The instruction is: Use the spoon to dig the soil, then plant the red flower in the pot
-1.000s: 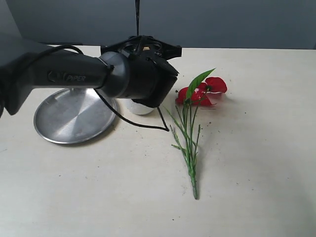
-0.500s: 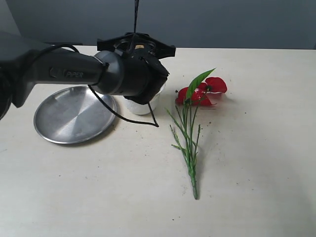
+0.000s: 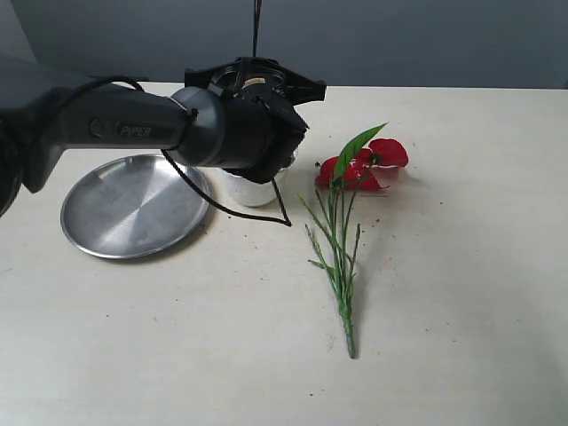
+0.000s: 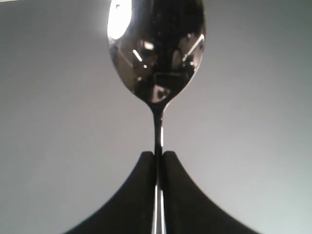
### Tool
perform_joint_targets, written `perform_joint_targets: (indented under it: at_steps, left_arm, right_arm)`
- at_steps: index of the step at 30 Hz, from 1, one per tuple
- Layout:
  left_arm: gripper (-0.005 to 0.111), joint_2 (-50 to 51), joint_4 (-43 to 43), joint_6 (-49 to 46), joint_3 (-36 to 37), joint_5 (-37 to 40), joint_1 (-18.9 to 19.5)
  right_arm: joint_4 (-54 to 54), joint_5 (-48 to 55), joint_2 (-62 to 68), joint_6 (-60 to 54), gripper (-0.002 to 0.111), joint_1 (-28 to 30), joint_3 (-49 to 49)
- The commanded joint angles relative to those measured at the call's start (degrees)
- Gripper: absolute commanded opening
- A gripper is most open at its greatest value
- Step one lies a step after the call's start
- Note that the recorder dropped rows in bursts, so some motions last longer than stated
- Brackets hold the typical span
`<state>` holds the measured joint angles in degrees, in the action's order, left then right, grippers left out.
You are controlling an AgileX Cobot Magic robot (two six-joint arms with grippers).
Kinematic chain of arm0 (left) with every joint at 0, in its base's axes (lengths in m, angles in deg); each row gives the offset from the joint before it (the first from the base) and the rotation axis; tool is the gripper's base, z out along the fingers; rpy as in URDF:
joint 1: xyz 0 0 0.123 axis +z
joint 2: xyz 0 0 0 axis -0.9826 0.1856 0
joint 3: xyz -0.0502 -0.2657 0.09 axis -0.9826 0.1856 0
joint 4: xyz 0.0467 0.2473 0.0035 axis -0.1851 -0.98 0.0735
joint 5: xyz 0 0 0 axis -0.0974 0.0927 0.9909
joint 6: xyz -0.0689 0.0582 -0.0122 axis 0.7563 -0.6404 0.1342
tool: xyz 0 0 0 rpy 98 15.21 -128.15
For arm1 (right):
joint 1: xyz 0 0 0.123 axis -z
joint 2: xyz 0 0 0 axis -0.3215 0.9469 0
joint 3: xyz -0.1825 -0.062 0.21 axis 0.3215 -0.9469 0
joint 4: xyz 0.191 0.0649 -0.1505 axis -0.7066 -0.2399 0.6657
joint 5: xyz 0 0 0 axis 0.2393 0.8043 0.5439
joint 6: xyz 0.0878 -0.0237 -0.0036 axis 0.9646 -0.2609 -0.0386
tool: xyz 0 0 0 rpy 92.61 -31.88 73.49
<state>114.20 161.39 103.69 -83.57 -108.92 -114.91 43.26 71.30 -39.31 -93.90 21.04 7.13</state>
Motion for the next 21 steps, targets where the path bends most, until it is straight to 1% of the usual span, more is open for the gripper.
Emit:
perform_joint_targets:
  at_steps: [1, 13, 16, 21]
  left_arm:
    - [0.0, -0.14, 2.31, 0.25, -0.3, 1.0, -0.54]
    - [0.0, 2.53, 3.08, 0.25, -0.3, 1.24, -0.64]
    - [0.0, 2.81, 4.93, 0.25, -0.3, 1.12, -1.11]
    - [0.0, 2.81, 5.18, 0.25, -0.3, -0.07, -1.81]
  right_arm:
    - [0.06, -0.67, -0.37, -0.04, -0.001, 0.34, -0.07]
    - [0.06, -0.67, -0.37, -0.04, -0.001, 0.34, -0.07]
    - [0.06, -0.67, -0.37, -0.04, -0.001, 0.34, -0.07]
    - [0.06, -0.67, -0.37, -0.04, -0.001, 0.34, -0.07]
